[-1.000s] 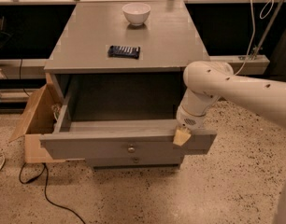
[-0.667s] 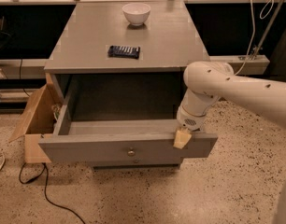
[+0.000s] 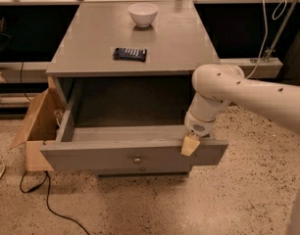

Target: Open top drawer

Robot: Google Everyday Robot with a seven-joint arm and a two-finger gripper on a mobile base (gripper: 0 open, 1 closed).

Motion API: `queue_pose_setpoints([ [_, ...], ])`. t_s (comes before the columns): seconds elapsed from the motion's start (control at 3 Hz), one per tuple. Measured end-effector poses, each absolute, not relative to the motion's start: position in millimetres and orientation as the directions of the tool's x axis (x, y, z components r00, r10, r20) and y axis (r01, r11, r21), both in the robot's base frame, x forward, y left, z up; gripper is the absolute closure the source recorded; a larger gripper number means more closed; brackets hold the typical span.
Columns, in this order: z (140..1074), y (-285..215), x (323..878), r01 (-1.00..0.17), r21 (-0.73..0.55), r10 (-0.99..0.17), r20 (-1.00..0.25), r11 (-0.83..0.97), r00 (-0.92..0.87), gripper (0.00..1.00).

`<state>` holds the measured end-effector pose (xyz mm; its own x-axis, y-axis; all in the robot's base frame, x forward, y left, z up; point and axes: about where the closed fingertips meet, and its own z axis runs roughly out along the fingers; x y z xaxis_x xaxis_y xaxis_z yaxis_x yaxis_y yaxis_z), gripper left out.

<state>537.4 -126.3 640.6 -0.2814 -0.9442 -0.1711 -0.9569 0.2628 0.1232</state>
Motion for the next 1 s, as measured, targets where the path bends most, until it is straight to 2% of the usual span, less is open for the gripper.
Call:
queue_pose_setpoints([
  [0.33,650.9,-130.9,537.4,-0.962,0.115,-0.942,-0.203,0.248,-0.267,0.03],
  [0.67,684.6,-141.3,530.8,-0.966,0.061,-0.939,-0.227,0.251,-0.258,0.0],
  [1.0,743.5,-156.7,523.3,-0.961,-0.055,-0.935,-0.252,0.27,-0.248,0.0],
])
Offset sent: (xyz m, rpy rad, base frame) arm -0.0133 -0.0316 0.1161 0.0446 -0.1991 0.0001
